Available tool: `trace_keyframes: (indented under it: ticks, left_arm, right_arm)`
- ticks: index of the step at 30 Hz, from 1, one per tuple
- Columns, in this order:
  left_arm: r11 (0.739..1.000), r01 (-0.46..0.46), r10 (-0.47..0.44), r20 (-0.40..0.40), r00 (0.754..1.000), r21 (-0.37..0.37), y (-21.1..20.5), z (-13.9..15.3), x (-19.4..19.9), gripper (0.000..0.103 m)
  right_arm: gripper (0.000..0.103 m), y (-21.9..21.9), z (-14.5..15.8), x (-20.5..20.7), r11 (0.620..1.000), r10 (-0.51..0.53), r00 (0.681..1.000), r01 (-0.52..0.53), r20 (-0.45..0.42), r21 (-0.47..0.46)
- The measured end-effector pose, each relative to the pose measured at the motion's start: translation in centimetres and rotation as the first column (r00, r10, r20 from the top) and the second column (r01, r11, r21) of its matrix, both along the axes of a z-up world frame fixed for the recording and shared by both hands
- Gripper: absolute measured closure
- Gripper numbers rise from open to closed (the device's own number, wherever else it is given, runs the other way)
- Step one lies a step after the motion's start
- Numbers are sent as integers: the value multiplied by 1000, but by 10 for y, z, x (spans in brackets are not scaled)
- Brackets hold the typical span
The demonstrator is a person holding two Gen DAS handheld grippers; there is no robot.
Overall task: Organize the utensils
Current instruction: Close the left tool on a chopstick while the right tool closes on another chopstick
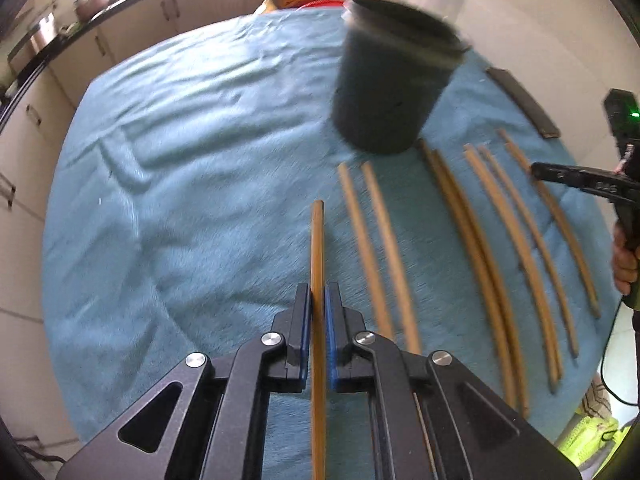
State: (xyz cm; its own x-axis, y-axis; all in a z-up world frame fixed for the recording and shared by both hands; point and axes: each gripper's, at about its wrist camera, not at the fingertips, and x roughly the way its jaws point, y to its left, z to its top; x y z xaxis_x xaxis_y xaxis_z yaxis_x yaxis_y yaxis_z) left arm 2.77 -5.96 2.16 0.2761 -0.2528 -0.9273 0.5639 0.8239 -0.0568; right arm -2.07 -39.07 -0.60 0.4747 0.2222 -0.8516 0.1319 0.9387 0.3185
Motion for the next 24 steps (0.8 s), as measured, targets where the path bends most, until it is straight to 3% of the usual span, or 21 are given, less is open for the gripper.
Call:
trace_keyframes:
  ticks: [6, 14, 21, 24]
  left_arm:
    - [999, -24, 24, -5, 1000, -35, 4, -1, 3, 96]
    - [998, -43, 43, -1, 999, -43, 4, -2, 4, 96]
    - [998, -53, 53, 2, 999, -30, 3, -2, 2, 96]
    - [999, -46, 46, 19, 999, -8, -2, -2, 3, 96]
  right_arm:
    - [87, -12, -2, 4, 997, -50, 999, 50, -1, 52]
    - [87, 8, 2, 35, 988, -11, 999, 5, -35, -154]
    - [94, -7, 1, 39, 984, -48, 997, 37, -62, -173]
    - [94, 4, 2, 34, 972, -23, 997, 7, -70, -233]
